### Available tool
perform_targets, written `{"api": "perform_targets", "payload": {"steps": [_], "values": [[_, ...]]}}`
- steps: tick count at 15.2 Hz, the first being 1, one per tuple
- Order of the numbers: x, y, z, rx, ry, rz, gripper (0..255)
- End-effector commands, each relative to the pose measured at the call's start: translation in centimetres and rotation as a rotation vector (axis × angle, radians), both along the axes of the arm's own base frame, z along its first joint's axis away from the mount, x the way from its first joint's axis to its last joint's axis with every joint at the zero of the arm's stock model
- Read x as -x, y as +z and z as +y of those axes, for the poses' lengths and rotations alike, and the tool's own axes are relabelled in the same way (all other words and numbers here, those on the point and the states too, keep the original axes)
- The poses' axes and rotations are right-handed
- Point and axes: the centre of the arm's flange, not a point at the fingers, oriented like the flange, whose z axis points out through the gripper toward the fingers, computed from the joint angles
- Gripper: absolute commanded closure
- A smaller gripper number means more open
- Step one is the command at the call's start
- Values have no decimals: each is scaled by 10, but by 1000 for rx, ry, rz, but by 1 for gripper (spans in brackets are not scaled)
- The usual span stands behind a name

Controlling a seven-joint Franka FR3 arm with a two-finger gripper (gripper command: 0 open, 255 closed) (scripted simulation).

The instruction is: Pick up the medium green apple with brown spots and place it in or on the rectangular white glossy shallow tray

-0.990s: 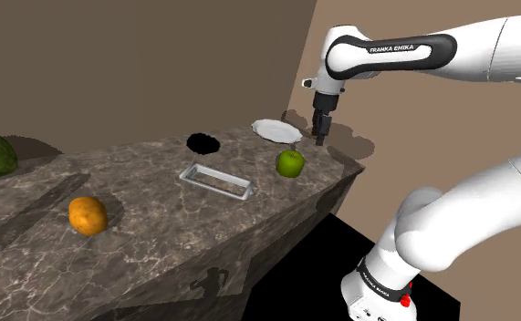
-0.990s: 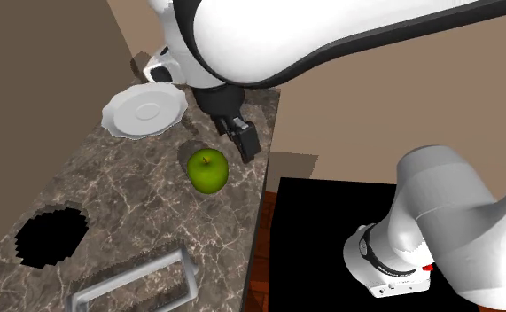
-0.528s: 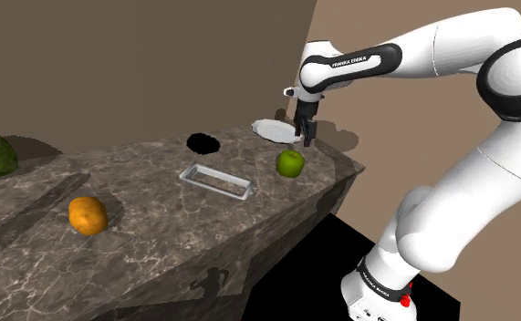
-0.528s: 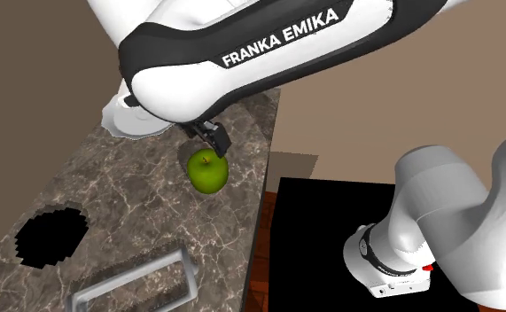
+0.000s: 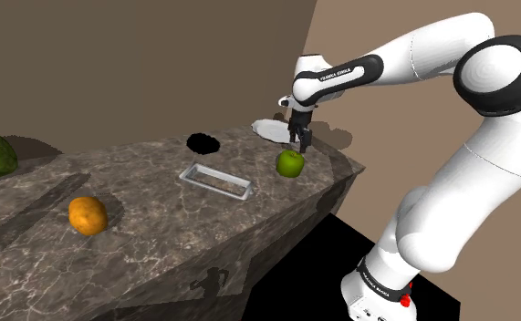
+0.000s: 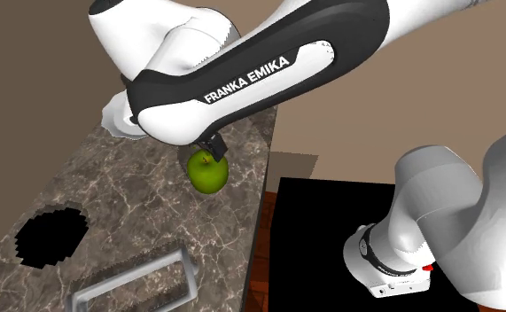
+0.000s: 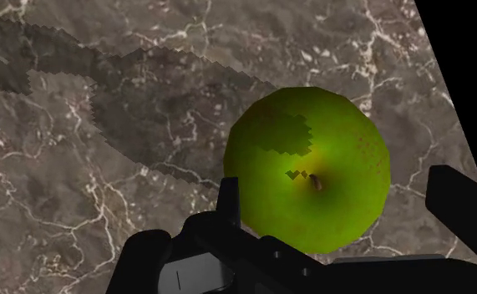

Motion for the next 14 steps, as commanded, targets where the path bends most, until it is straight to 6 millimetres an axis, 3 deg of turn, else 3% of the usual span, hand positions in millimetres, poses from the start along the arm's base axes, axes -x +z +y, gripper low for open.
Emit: {"api": "perform_targets", "payload": {"steps": [1,9,10,14], "values": [[1,-13,-2,0,0,-1,0],[1,-13,-2,0,0,-1,0],[1,-13,-2,0,0,-1,255],[1,-13,-2,0,0,-1,255]]}}
